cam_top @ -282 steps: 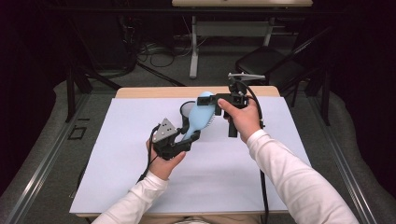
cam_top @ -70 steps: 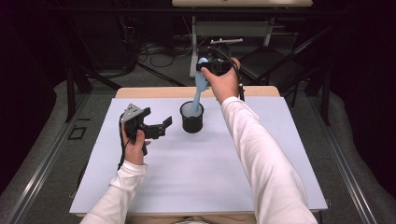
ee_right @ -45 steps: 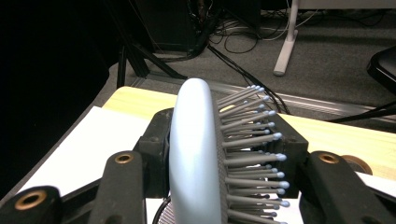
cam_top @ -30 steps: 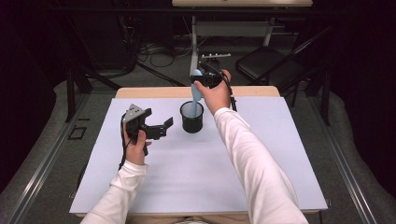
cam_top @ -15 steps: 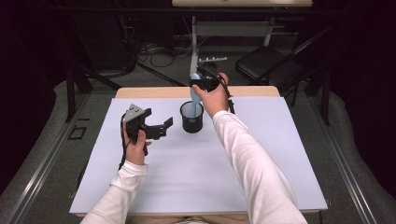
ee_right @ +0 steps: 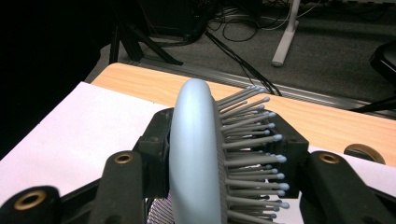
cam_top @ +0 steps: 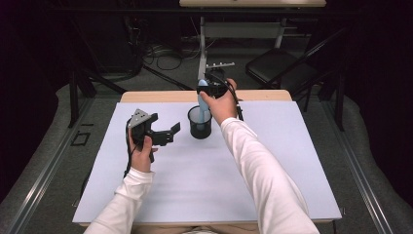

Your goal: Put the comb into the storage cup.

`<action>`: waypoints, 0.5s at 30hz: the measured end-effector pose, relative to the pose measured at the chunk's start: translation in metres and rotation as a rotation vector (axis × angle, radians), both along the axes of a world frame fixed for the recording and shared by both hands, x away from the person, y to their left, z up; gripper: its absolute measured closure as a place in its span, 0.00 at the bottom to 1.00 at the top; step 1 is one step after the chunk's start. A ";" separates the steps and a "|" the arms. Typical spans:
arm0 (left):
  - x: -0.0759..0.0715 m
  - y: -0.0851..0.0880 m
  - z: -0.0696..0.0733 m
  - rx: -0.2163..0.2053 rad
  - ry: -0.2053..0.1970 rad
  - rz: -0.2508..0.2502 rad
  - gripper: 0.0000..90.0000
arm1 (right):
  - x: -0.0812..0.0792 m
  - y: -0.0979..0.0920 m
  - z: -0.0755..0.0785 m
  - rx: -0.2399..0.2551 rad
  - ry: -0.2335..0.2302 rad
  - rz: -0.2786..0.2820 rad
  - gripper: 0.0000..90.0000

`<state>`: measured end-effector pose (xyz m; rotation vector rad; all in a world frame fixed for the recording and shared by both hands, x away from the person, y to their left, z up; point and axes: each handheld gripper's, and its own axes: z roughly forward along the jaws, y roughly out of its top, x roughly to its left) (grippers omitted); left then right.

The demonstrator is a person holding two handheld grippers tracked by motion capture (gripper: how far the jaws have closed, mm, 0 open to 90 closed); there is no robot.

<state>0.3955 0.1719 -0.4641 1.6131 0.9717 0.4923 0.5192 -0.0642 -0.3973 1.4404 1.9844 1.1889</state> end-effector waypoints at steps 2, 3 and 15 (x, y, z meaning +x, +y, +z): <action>0.000 0.000 0.000 -0.002 0.000 0.001 0.00 | 0.000 0.000 -0.002 0.000 0.003 -0.002 0.55; 0.000 0.000 0.000 -0.002 -0.001 0.002 0.00 | 0.000 0.000 -0.003 -0.003 0.002 0.001 0.55; 0.000 0.000 0.000 -0.004 0.001 0.007 0.00 | -0.002 0.003 -0.006 -0.010 -0.018 0.027 0.55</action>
